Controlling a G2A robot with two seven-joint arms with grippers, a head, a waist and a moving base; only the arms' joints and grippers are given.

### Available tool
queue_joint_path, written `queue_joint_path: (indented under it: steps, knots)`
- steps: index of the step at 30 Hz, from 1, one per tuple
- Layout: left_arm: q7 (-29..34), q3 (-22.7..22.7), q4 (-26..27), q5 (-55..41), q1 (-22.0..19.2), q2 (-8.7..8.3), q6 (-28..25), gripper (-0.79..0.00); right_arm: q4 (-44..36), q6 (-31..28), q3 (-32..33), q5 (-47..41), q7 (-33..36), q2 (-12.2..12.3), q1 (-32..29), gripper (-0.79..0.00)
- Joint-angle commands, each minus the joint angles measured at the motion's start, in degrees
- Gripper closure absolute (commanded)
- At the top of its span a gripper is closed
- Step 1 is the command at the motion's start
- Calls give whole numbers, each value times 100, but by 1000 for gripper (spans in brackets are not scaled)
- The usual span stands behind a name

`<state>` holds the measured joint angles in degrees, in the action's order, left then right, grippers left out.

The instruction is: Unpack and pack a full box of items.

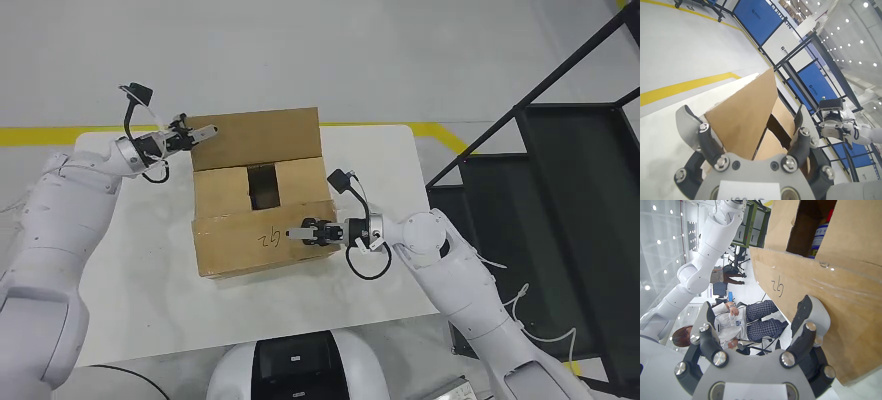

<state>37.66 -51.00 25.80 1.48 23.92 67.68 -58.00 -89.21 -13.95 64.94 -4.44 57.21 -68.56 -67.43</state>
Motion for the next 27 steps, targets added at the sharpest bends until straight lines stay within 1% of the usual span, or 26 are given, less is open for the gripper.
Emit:
queue_joint_path:
  steps: [1, 3, 4, 8, 13, 20, 23, 26, 27]
  knots:
    - [363, -71, 80, -435, 31, -16, 0, -785, 0, 0, 0, 0, 0, 0, 0, -785]
    - [781, -180, 211, -844, 88, -67, 0, -785, 0, 0, 0, 0, 0, 0, 0, -785]
    - [862, -221, 293, -969, 132, -104, 0, -785, 0, 0, 0, 0, 0, 0, 0, -785]
    - [863, -209, 795, -1160, 391, -306, 0, -785, 0, 0, 0, 0, 0, 0, 0, -785]
    - [864, -182, 1521, -1355, 755, -657, 0, -785, 0, 0, 0, 0, 0, 0, 0, -785]
    - [864, -60, 2518, -1770, 1205, -1214, 0, -785, 0, 0, 0, 0, 0, 0, 0, -785]
    - [864, 34, 2923, -1983, 1368, -1440, 0, -785, 0, 0, 0, 0, 0, 0, 0, -785]
    - [864, 230, 3321, -2146, 1503, -1653, 0, -785, 0, 0, 0, 0, 0, 0, 0, -785]
    - [865, 257, 3353, -2153, 1508, -1677, 0, -785, 0, 0, 0, 0, 0, 0, 0, -785]
